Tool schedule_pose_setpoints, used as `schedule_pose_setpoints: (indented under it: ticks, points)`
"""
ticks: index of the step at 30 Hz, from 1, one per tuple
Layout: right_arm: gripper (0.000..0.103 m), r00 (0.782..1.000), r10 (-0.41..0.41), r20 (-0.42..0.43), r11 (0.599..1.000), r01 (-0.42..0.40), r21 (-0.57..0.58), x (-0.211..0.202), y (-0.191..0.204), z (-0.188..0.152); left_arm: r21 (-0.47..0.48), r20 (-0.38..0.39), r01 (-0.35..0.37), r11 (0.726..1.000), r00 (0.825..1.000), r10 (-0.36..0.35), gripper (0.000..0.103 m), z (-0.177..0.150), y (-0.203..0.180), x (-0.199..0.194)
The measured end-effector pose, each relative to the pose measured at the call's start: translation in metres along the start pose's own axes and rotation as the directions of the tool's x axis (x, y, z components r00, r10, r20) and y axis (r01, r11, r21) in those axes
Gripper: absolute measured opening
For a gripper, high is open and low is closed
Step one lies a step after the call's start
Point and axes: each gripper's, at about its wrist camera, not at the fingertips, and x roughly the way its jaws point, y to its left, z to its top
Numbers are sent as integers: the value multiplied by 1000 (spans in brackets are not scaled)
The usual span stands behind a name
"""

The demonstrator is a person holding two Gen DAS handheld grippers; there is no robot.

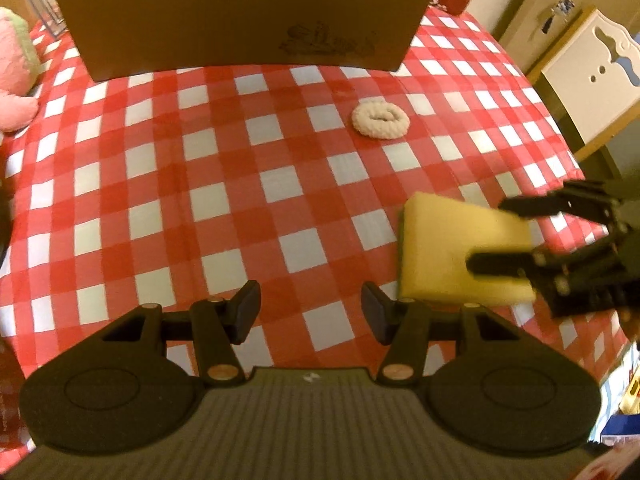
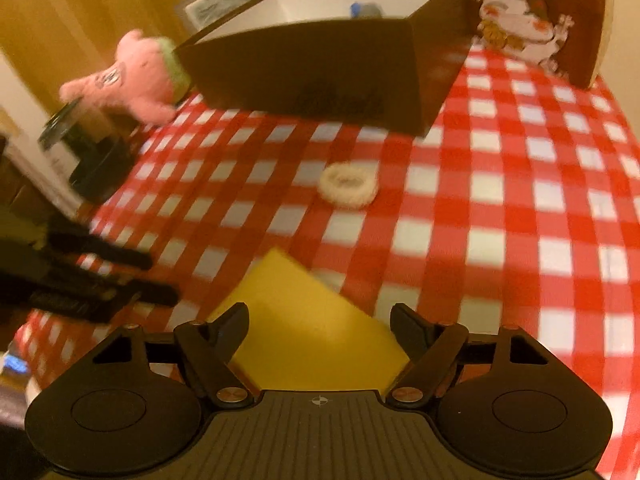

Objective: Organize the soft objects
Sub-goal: 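Grasp the yellow sponge with the right gripper and lift it, then grasp the cream scrunchie ring with the left gripper while the right holds the sponge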

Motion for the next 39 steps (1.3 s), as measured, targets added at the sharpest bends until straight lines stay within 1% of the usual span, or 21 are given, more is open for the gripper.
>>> schedule_pose_setpoints:
  ticks: [3, 6, 10, 16, 18, 19, 23, 26, 29, 34, 39]
  points:
    - [78, 1000, 1, -19, 999, -2, -38, -6, 12, -12, 14, 0, 4, 1000, 1000, -4, 53, 2, -3, 2]
    - [79, 999, -27, -30, 994, 24, -104, -6, 25, -18, 22, 0, 7, 1000, 1000, -7, 53, 4, -4, 4]
    - [79, 997, -64, -44, 978, 54, -202, 4, 39, -20, 26, -3, 3, 1000, 1000, -3, 53, 6, -4, 6]
    - [80, 993, -96, -63, 959, 75, -274, 23, 47, -20, 20, -10, -5, 1000, 1000, 5, 53, 6, -3, 8]
    - [78, 991, -110, -72, 954, 85, -288, 27, 47, -20, 23, -9, -7, 1000, 1000, 7, 53, 7, -4, 9]
    - [75, 992, -108, -66, 954, 85, -286, 27, 46, -20, 26, -7, -7, 1000, 1000, 7, 53, 7, -4, 9]
    - [72, 992, -118, -34, 968, 107, -227, 20, 36, -16, 29, -3, 1, 1000, 1000, -1, 53, 9, -8, 12]
    - [72, 988, -152, 2, 974, 150, -170, 12, 25, -11, 39, 1, 13, 999, 1000, -13, 53, 13, -13, 16]
    - [72, 979, -202, 32, 975, 204, -87, 5, 10, -4, 66, 16, 21, 998, 1000, -22, 53, 22, -20, 22]
    - [72, 953, -299, 53, 953, 296, 61, -1, -16, 9, 119, 63, 24, 993, 998, -32, 53, 43, -35, 35]
    - [72, 932, -355, 68, 925, 340, 167, -2, -39, 19, 145, 102, 27, 989, 994, -42, 54, 65, -45, 51]
